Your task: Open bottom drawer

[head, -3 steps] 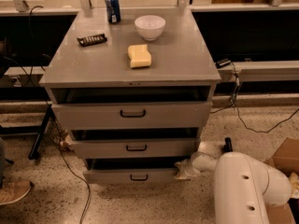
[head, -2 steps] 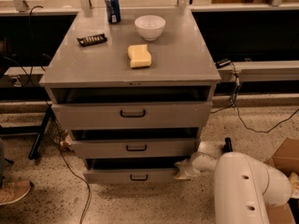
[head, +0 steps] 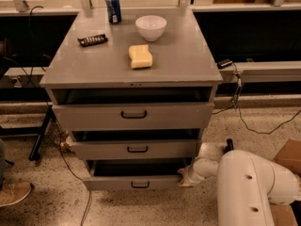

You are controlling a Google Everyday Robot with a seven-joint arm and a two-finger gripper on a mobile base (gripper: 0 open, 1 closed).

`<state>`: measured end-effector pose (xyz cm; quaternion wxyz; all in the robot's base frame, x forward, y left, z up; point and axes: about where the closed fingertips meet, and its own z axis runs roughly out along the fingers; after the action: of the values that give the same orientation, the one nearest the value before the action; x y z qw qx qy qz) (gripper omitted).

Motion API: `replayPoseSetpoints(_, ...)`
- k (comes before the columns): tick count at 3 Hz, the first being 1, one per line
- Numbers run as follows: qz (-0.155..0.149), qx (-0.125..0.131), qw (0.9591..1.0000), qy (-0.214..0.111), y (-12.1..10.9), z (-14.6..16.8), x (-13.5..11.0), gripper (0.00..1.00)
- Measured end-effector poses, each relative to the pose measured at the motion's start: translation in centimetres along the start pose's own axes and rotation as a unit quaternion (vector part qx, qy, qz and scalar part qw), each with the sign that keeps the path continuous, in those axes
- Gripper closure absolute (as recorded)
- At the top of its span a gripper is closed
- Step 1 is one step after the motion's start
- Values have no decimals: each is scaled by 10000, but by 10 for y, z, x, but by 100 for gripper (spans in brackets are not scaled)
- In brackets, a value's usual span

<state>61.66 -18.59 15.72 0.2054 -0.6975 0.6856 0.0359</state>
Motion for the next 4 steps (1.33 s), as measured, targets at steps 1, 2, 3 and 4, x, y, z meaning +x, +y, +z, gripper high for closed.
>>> replayPoseSetpoints(1, 0, 0, 10000, 0, 0, 0, 0, 100)
replayPoseSetpoints(2, 93, -39, 9999, 6, 14, -5, 1, 100)
replayPoseSetpoints(3, 93, -39, 9999, 6, 14, -5, 1, 81)
replayPoseSetpoints(4, 94, -51, 9999, 1, 15, -3, 0, 58)
